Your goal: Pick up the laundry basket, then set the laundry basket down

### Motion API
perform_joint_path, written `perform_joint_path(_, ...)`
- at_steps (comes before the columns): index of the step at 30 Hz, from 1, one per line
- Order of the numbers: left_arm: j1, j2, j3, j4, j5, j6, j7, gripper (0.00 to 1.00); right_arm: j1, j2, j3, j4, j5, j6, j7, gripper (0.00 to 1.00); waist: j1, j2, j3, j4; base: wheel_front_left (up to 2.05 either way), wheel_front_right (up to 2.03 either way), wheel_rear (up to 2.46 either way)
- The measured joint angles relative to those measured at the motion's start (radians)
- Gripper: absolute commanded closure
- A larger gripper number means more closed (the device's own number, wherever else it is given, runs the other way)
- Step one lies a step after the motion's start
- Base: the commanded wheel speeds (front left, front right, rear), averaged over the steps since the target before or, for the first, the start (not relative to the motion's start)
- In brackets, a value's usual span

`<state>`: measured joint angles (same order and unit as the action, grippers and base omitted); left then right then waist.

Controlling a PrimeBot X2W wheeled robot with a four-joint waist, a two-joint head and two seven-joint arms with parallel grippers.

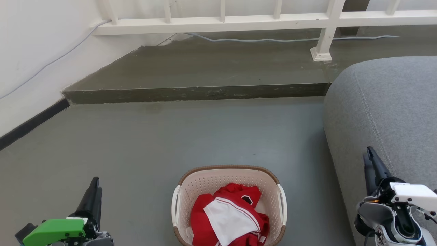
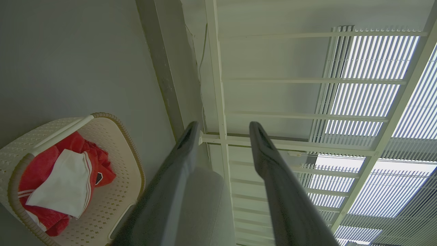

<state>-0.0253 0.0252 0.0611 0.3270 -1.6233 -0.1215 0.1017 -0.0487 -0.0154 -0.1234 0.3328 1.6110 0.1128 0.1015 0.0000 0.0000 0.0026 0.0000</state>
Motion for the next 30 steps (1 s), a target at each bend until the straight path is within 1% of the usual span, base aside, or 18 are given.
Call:
perform_joint_path(10,0.003,-0.003,-0.005,-0.016,0.008,0.000,-0.020,0.00,0.003,0.002,0.018,-0.016,-0.005,0.000,-0.015,0.00,0.0000,0.0000,0.002,0.000,0.00,0.00,0.00)
perform_joint_path(14,0.003,-0.003,-0.012,-0.023,0.019,0.000,-0.034,0.00,0.001,0.001,0.034,-0.029,-0.028,0.000,-0.029,0.00,0.0000,0.0000,0.004,0.000,0.00,0.00,0.00)
perform_joint_path(19,0.002,-0.002,-0.029,-0.043,0.047,0.000,-0.057,0.00,0.000,-0.004,0.058,-0.044,-0.062,0.000,-0.049,0.00,0.0000,0.0000,0.006,0.000,0.00,0.00,0.00)
perform_joint_path(30,-0.001,0.012,-0.066,-0.056,0.149,0.000,-0.097,0.00,-0.005,-0.021,0.111,-0.069,-0.138,0.000,-0.093,0.00,0.0000,0.0000,0.011,-0.001,0.00,0.00,0.00)
